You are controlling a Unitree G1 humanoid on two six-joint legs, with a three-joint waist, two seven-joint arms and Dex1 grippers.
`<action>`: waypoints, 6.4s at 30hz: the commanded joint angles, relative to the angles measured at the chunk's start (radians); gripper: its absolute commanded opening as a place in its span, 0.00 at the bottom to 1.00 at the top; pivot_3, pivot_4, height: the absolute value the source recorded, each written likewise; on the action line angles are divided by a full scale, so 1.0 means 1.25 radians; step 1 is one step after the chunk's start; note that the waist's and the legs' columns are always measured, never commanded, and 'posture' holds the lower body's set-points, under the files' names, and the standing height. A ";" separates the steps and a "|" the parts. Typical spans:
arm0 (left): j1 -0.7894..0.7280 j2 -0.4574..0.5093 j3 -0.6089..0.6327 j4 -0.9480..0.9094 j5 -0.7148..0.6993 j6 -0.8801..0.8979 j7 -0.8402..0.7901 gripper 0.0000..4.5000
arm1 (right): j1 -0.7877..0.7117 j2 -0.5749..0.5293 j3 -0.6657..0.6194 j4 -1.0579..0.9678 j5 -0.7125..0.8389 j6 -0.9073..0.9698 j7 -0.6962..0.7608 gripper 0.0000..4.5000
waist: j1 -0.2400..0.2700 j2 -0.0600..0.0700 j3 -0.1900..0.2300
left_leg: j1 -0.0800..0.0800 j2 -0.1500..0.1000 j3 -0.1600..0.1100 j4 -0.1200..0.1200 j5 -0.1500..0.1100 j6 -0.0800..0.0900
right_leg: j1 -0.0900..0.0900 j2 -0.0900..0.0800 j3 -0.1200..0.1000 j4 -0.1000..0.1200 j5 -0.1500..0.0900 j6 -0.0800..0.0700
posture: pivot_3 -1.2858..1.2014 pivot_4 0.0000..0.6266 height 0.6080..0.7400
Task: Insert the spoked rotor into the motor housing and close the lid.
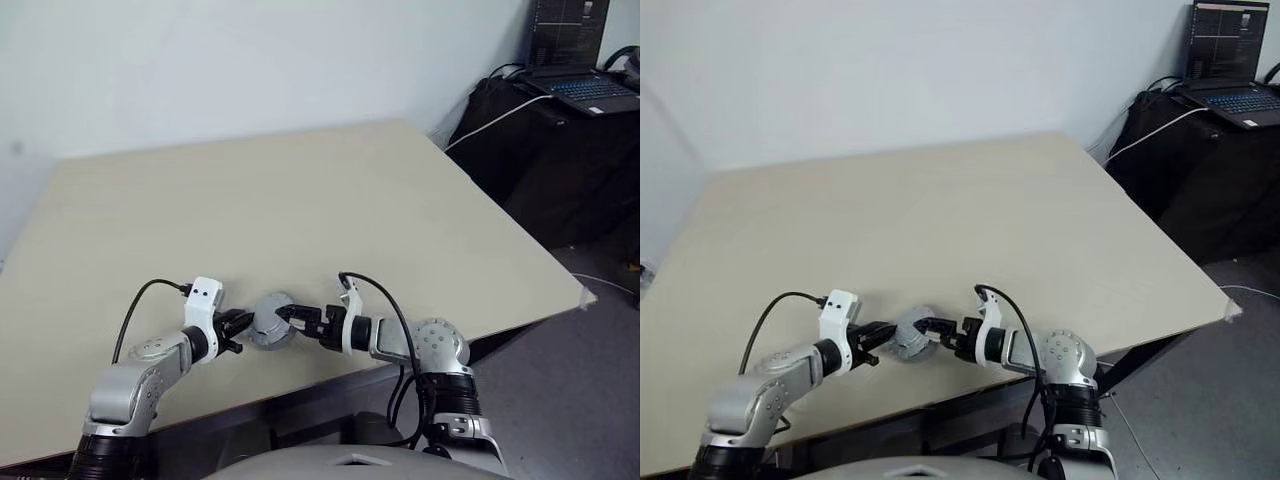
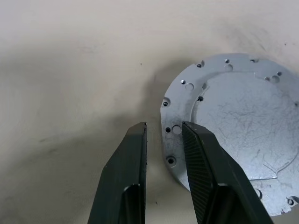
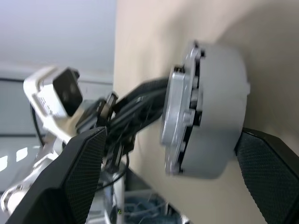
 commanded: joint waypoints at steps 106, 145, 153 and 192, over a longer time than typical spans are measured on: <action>0.260 -0.366 0.170 -0.118 -0.296 -0.234 0.060 0.54 | 0.030 0.059 -0.048 -0.048 0.080 -0.001 -0.027 0.27 | -0.005 -0.007 0.002 | -0.003 -0.002 0.002 0.002 -0.002 0.005 | -0.003 -0.002 0.004 -0.001 0.000 0.003 | 0.52 0.00 1.00; 0.288 -0.457 0.084 0.020 -0.729 -0.237 0.035 1.00 | 0.026 0.041 -0.005 -0.155 0.260 0.030 -0.090 0.27 | -0.014 -0.007 0.004 | -0.009 -0.002 0.003 0.004 -0.002 0.005 | -0.009 0.000 0.007 0.000 0.001 0.003 | 0.52 0.00 1.00; 0.288 -0.462 0.075 0.026 -0.746 -0.254 0.026 1.00 | 0.041 0.023 0.019 -0.158 0.277 0.059 -0.094 0.27 | -0.014 -0.008 0.003 | -0.009 -0.002 0.003 0.005 -0.002 0.005 | -0.009 0.000 0.007 0.001 0.002 0.004 | 0.52 0.00 1.00; 0.156 -0.430 0.152 0.093 -0.653 -0.456 0.200 0.47 | 0.130 -0.226 0.273 -0.381 -0.094 -0.314 0.082 1.00 | -0.008 -0.010 0.002 | -0.008 -0.002 0.002 0.008 -0.002 0.005 | -0.007 0.001 0.007 0.001 0.002 0.004 | 0.52 0.00 1.00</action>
